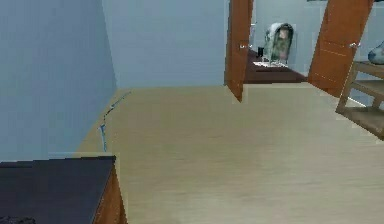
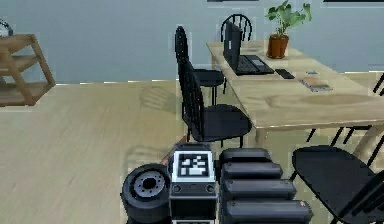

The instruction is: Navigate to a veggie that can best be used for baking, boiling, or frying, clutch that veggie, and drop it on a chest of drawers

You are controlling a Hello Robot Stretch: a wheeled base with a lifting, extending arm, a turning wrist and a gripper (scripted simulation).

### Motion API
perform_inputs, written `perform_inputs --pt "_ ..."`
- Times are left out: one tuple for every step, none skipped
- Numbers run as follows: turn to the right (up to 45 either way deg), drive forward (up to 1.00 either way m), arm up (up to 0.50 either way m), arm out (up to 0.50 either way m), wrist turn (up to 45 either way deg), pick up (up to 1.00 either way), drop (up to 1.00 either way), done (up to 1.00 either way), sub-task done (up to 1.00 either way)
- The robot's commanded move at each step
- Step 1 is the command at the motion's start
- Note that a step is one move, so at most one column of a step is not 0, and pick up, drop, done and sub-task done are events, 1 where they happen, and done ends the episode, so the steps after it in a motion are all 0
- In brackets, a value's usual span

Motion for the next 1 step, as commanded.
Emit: perform_inputs --pt "-12.0 0.0 0.0 0.0 0.0 0.0 0.0 0.0 0.0"
